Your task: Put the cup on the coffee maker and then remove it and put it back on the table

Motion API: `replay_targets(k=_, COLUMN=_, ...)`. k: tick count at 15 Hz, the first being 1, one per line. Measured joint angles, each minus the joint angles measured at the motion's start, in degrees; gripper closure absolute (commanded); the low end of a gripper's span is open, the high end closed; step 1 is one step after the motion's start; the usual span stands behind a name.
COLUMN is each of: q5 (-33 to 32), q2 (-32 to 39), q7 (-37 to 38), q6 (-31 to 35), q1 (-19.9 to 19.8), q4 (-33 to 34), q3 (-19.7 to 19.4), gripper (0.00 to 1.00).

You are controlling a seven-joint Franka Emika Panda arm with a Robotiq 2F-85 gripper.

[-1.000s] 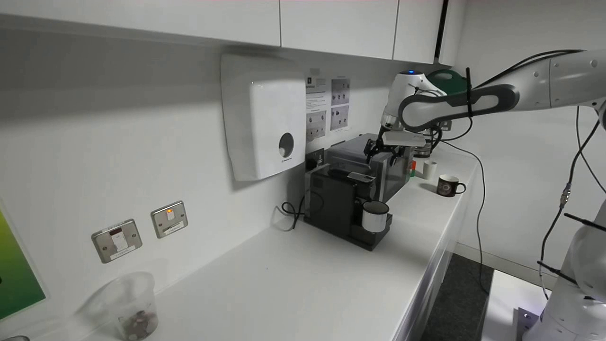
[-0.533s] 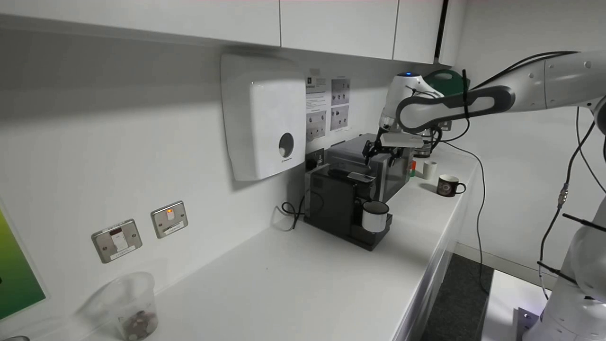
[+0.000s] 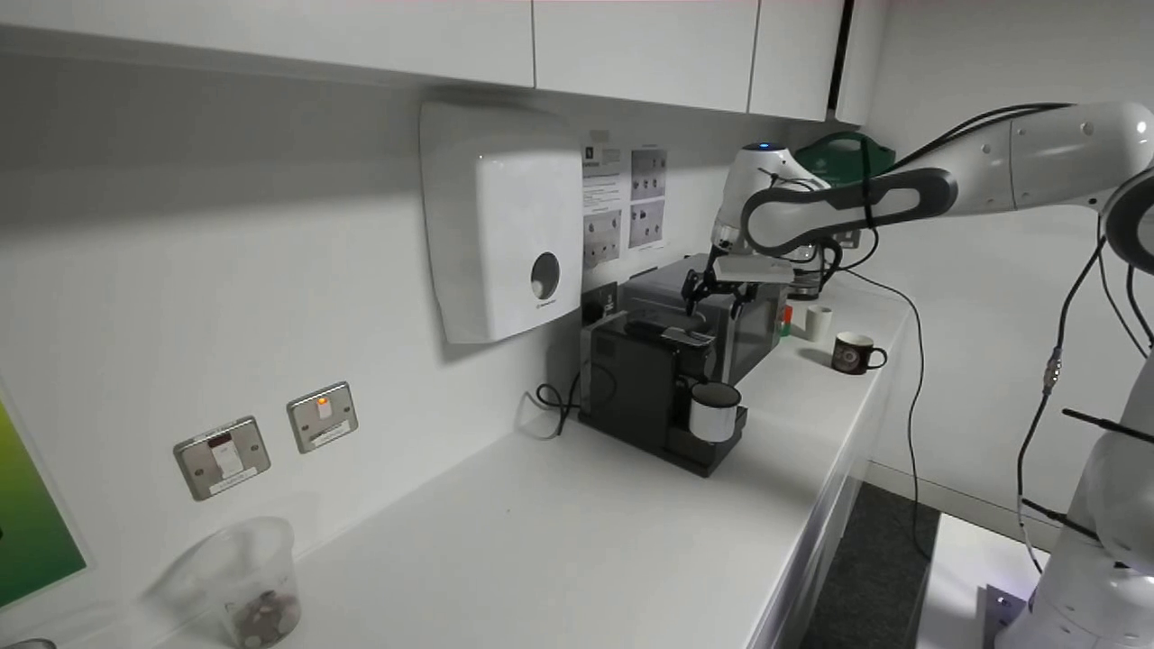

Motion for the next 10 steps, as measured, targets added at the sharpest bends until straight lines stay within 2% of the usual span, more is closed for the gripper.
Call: replay_targets(k=10, q5=-1.6, q2=1.2, q7=0.0, q6=0.0, q1=0.0, q4=0.9, q3=-0.9, gripper=0.0)
